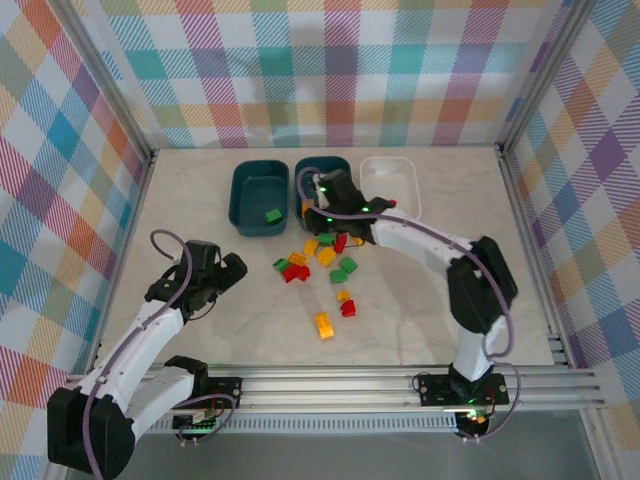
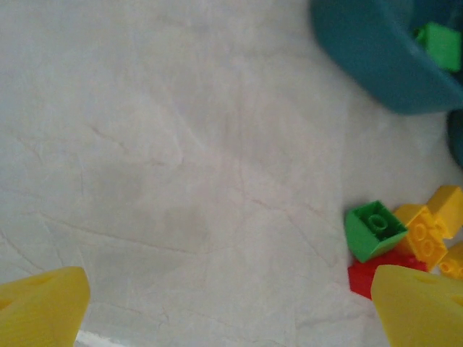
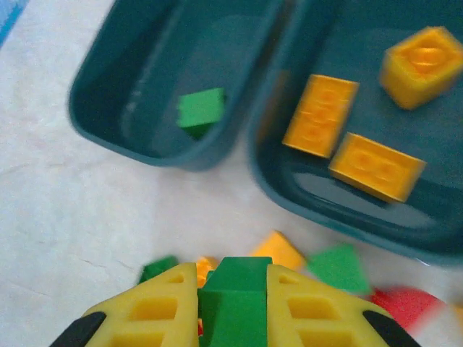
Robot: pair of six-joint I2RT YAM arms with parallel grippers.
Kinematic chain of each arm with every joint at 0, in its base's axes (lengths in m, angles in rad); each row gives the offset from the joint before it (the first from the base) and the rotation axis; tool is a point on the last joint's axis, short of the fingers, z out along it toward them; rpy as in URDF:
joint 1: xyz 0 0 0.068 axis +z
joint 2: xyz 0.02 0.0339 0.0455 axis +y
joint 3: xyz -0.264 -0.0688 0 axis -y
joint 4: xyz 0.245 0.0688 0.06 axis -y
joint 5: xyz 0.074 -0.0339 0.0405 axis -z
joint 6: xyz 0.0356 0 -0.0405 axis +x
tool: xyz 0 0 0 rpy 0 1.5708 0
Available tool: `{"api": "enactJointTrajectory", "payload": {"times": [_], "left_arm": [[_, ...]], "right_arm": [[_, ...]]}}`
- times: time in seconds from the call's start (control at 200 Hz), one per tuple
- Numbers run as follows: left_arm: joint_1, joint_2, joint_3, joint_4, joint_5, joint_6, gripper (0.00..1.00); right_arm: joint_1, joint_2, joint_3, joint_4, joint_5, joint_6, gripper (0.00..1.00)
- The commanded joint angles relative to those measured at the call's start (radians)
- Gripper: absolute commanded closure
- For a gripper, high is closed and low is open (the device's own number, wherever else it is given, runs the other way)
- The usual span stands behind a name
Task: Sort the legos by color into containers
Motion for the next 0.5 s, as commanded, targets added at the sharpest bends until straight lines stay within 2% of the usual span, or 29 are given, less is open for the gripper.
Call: {"api": "enactJointTrajectory", "payload": {"times": [0.0, 0.1, 0.28, 0.495], "left_arm": [[0.014, 0.043, -0.036, 0.052, 0.106, -0.04, 0.0], [0.014, 0.059, -0.056, 0.069, 0.143, -0.035, 0.0], [0.014, 0.006, -0.063, 0.037, 0.127, -0.001, 0.0], [0.013, -0.009, -0.076, 0.047, 0.164, 0.006, 0.0]], "right_arm": [[0.019, 0.14, 0.148, 0.038, -0.08, 0.019, 0.8], [0.025, 0.239, 0.253, 0.045, -0.083, -0.014, 0.8], [0.026, 0.314, 0.364, 0.034, -0.084, -0.044, 0.8], [0.026, 0.411, 0.48, -0.007, -0.089, -0.047, 0.8]]}}
